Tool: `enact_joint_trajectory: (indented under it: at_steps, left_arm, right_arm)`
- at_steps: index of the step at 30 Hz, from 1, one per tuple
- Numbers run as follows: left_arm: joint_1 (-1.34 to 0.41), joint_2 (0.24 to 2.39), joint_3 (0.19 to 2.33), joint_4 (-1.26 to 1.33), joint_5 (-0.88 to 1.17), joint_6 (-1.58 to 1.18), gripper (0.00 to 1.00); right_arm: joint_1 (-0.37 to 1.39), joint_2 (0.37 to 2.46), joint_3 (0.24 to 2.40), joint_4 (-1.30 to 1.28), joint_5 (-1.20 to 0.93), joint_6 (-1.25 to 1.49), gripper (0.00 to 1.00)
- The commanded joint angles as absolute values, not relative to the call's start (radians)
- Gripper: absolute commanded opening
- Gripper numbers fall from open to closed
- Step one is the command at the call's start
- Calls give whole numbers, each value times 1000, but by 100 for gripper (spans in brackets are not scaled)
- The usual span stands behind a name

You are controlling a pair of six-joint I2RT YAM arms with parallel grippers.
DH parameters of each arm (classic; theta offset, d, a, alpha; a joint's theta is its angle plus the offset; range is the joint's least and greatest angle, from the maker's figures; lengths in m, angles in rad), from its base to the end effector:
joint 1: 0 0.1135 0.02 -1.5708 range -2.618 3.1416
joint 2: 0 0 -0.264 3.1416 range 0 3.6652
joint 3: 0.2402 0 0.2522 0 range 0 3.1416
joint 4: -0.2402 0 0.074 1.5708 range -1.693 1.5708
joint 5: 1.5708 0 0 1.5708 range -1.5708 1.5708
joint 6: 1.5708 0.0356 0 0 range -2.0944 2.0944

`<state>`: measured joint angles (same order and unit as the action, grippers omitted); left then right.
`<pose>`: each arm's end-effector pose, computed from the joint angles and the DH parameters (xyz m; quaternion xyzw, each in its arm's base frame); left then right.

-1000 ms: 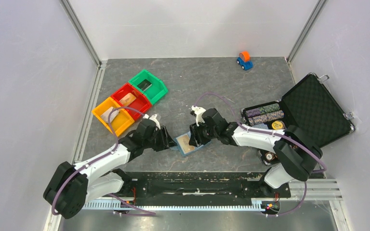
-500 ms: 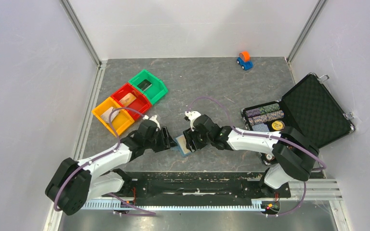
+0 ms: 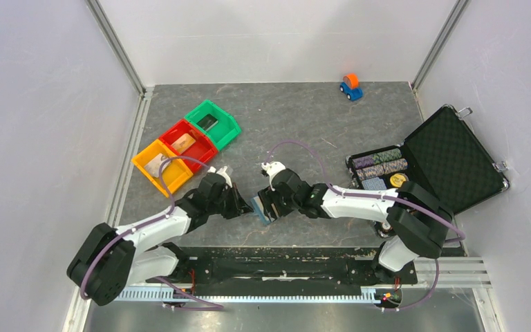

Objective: Take the credit cards out of the card holder
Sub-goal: Remove the credit card from the card holder.

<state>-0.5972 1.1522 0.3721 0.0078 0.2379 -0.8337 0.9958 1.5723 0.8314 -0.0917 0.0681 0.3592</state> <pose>0.1663 -0.1232 0.1493 -0.0621 0.9139 -0.3357 0.2196 0.1735 0.2633 0.1754 -0.2800 0.8891 0.2013 0.3008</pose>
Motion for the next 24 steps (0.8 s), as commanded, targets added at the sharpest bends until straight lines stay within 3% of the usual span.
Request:
enact_joint_trajectory:
  at_steps: [1, 11, 24]
  left_arm:
    - [-601, 1089, 367, 41, 267, -855, 2]
    - [-600, 1056, 367, 34, 286, -864, 2]
    - [-600, 1043, 372, 11, 290, -861, 2]
  right_arm:
    - [1016, 1591, 882, -74, 106, 374, 73]
    - [1035, 1615, 896, -86, 135, 368, 71]
    - [1040, 1577, 887, -126, 243, 363, 54]
